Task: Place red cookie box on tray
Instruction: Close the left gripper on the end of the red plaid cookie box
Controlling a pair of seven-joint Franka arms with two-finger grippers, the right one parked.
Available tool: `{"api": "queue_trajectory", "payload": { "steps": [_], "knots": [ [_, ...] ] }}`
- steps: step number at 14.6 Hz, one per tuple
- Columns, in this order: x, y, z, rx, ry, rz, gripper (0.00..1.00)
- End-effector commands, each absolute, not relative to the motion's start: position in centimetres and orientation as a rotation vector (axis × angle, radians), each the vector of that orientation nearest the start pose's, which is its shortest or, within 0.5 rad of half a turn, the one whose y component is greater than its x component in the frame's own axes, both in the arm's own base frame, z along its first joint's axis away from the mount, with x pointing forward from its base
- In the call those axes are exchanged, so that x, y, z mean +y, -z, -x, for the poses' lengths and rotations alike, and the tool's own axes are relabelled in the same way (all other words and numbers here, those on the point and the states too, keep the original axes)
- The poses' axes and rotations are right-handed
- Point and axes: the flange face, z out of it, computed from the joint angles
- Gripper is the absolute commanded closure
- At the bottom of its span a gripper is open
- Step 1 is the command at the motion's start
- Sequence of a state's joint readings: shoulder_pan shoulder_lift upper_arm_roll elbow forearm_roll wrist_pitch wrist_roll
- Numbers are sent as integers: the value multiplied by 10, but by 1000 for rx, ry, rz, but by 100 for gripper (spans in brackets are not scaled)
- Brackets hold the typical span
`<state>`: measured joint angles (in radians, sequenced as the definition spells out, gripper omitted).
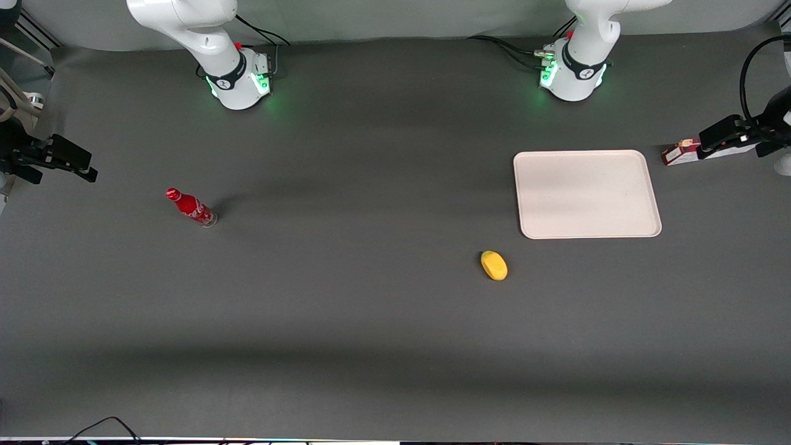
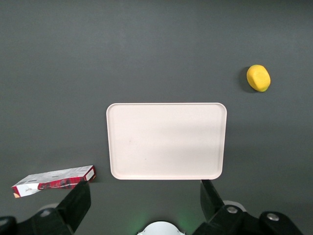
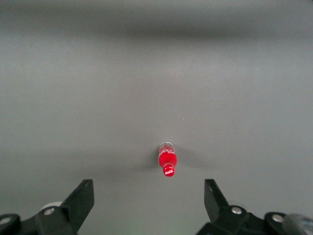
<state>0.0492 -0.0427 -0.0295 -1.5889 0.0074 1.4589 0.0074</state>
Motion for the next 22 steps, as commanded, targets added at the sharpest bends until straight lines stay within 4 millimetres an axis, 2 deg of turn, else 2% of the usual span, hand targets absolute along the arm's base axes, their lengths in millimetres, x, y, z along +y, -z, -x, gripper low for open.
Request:
{"api": "queue_trajectory", "payload": {
  "steps": [1,4,6,7,9,10,13,15,18,22],
  "knots": [
    [10,-636,-528,-32,-155,3153,0],
    [12,-634,-529,17,-159,3161,0],
    [26,-626,-534,67,-154,3177,0],
    [47,-620,-535,80,-167,3188,0],
    [82,-601,-537,211,-214,3182,0],
    [103,-591,-535,327,-218,3174,0],
    [167,-563,-515,839,-296,3089,0],
    [193,-536,-497,1152,-397,2979,0],
    [233,-494,-446,1418,-404,2888,0],
    [270,-429,-362,1533,-319,2802,0]
  ]
}}
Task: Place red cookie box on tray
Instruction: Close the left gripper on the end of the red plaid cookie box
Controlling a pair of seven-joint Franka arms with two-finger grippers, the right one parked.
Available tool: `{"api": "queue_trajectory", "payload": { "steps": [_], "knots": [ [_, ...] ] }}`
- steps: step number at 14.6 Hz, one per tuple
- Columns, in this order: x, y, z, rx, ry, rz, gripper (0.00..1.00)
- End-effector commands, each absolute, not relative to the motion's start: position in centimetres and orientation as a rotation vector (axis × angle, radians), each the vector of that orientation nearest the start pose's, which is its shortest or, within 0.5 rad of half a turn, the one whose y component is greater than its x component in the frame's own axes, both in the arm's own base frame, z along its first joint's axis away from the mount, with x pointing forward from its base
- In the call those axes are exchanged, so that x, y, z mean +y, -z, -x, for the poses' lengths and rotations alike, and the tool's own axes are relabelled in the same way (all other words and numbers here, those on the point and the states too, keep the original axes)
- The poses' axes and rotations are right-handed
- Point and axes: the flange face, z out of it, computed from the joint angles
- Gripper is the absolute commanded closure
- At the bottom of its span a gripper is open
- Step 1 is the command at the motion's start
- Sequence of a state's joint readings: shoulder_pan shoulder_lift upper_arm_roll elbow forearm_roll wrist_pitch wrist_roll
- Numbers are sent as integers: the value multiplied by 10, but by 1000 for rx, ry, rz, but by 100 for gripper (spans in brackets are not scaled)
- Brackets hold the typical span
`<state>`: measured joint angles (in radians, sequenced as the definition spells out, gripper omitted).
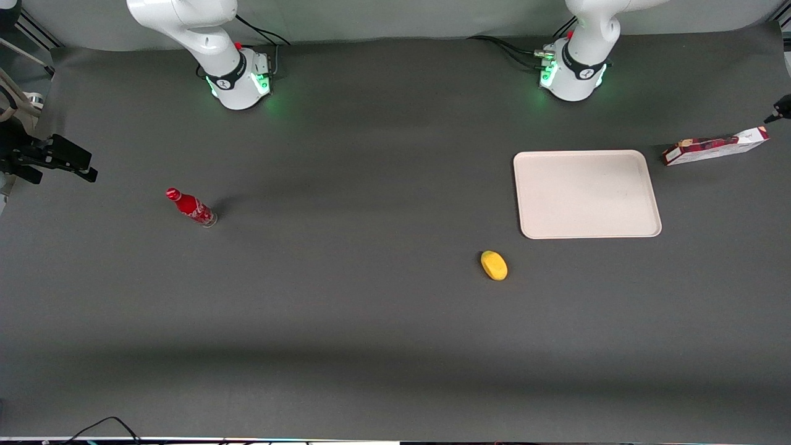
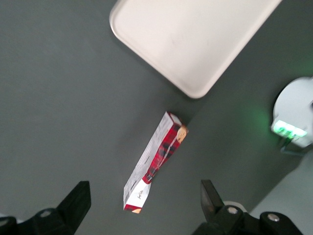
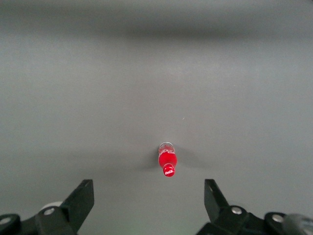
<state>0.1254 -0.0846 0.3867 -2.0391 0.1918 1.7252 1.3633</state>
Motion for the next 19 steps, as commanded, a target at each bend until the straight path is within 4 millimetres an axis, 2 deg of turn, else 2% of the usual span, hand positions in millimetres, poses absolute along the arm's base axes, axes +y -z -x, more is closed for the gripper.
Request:
{"api": "queue_trajectory", "payload": {
  "steps": [1,2,6,9,11,13,19],
  "knots": [
    [279,-415,-344,1539,-318,2792,0],
    [288,-402,-331,1581,-309,2763,0],
    [336,-326,-259,1603,-91,2714,0],
    [341,-295,-241,1613,-64,2669,0],
    [337,-280,-238,1615,-66,2649,0],
    [336,-270,-243,1627,-92,2624,0],
    [331,-256,-261,1645,-128,2567,0]
  ]
}}
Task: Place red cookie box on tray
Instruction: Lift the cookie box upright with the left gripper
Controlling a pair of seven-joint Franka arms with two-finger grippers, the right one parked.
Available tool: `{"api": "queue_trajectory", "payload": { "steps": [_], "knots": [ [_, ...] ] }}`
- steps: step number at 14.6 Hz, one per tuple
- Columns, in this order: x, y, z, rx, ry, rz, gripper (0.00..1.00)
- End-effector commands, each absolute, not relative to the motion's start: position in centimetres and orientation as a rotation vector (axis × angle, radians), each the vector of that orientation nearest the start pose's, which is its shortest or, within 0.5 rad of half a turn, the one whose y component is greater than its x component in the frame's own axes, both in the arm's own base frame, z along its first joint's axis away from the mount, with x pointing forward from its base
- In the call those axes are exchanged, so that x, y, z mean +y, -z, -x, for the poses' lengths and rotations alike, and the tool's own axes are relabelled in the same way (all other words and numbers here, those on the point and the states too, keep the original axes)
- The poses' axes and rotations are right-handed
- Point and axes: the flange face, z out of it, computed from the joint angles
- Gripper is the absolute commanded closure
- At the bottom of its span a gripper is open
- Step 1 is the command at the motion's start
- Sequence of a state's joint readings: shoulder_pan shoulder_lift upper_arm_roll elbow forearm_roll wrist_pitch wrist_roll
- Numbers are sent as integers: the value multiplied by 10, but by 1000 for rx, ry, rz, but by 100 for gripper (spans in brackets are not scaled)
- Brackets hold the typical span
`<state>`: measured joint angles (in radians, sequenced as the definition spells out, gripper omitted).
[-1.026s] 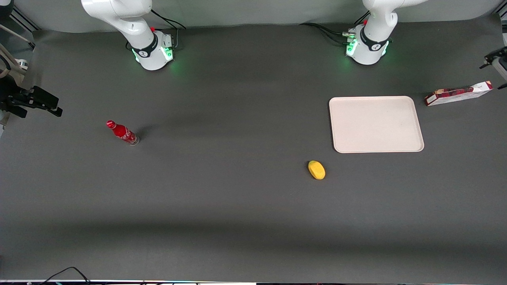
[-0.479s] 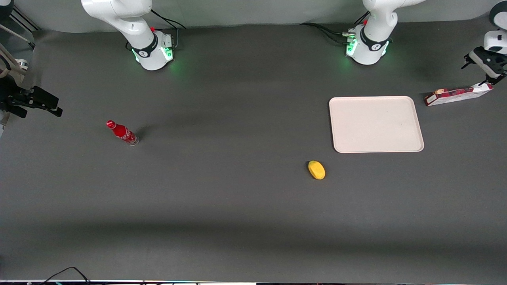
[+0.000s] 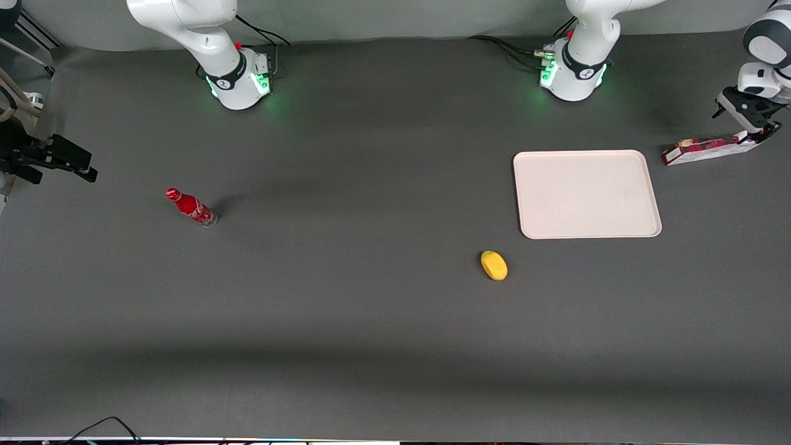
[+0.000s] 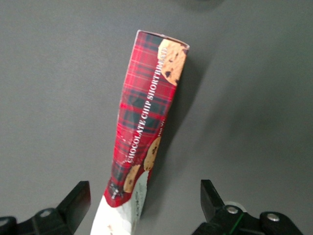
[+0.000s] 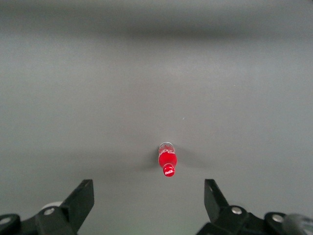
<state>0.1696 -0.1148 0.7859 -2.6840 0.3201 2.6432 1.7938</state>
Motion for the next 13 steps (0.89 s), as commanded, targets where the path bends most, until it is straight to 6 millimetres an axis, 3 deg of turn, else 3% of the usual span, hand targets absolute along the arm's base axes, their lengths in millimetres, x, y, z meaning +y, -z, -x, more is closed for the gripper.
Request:
{"api": "queue_trajectory", "payload": {
  "steps": [1,9,11,12,13],
  "knots": [
    [332,-250,-261,1644,-145,2557,0],
    [322,-233,-277,1656,-166,2531,0],
    [324,-231,-280,1653,-173,2524,10],
    [325,-231,-280,1651,-174,2525,19],
    [325,-231,-280,1650,-176,2524,35]
  ]
}}
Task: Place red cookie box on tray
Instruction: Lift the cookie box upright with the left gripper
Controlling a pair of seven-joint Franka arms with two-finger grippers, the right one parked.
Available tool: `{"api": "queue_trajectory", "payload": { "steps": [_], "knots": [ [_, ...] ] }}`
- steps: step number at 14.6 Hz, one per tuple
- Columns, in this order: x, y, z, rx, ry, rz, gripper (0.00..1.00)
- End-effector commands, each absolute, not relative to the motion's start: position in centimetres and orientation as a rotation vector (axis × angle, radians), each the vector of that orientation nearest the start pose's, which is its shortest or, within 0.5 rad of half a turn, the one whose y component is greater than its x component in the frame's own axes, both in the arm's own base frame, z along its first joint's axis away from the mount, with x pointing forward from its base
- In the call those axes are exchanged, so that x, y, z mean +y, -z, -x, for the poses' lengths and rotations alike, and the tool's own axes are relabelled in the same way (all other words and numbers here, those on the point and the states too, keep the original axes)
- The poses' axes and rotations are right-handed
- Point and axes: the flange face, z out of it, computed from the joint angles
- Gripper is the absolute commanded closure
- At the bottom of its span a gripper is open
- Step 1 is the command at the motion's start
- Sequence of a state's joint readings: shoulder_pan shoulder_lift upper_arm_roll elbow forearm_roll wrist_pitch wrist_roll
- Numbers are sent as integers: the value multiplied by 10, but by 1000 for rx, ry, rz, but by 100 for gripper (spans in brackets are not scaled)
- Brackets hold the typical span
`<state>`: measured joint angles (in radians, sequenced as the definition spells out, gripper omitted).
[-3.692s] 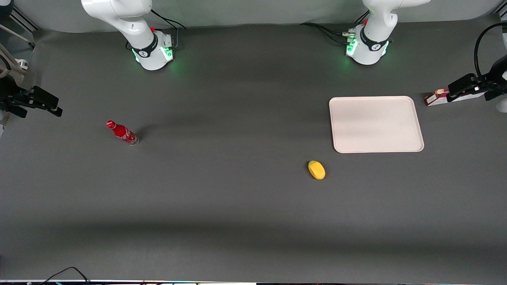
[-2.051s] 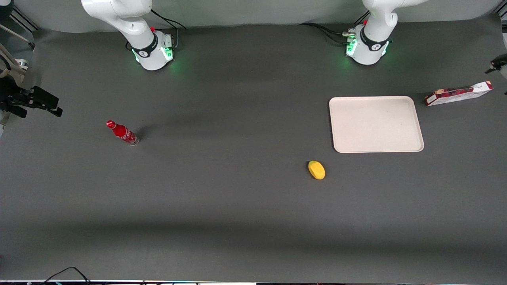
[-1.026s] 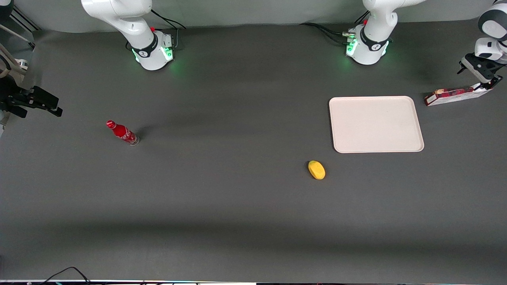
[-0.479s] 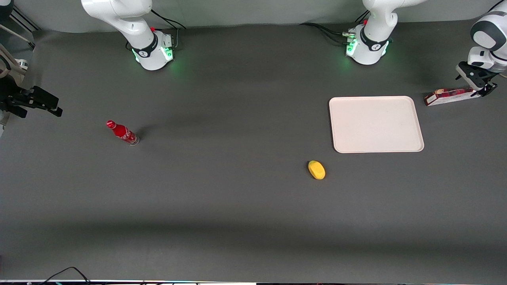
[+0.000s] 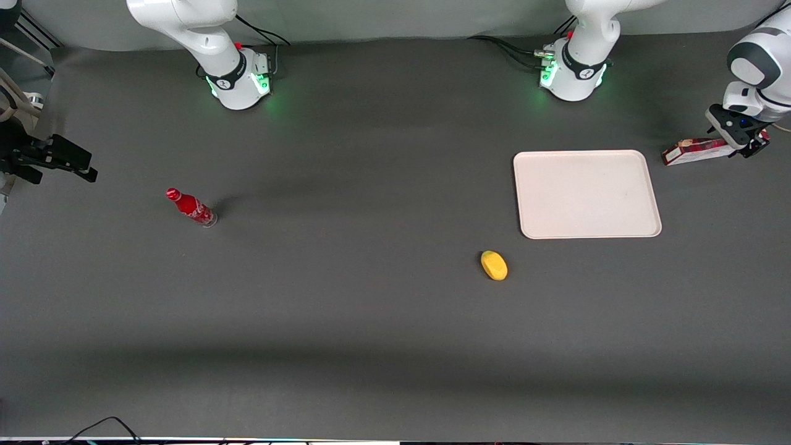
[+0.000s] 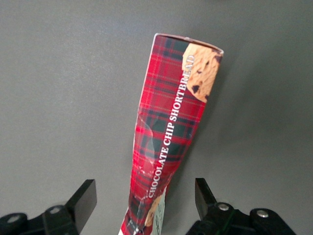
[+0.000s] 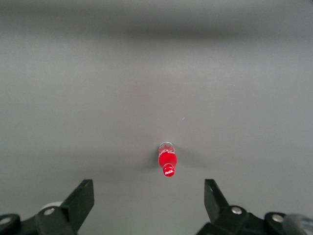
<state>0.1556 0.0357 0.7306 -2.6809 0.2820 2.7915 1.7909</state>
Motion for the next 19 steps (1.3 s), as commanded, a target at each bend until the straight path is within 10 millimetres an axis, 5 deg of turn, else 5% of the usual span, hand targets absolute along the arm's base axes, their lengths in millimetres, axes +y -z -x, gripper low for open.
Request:
{"api": "queue_trajectory", "payload": {
  "steps": [1,3,9,13,19],
  "knots": [
    [325,-231,-281,1650,-175,2523,49],
    [325,-232,-283,1652,-174,2518,71],
    [334,-249,-296,1669,-197,2533,100],
    [345,-312,-319,1557,-206,2680,100],
    [266,-438,-395,922,-336,2969,100]
  ]
}}
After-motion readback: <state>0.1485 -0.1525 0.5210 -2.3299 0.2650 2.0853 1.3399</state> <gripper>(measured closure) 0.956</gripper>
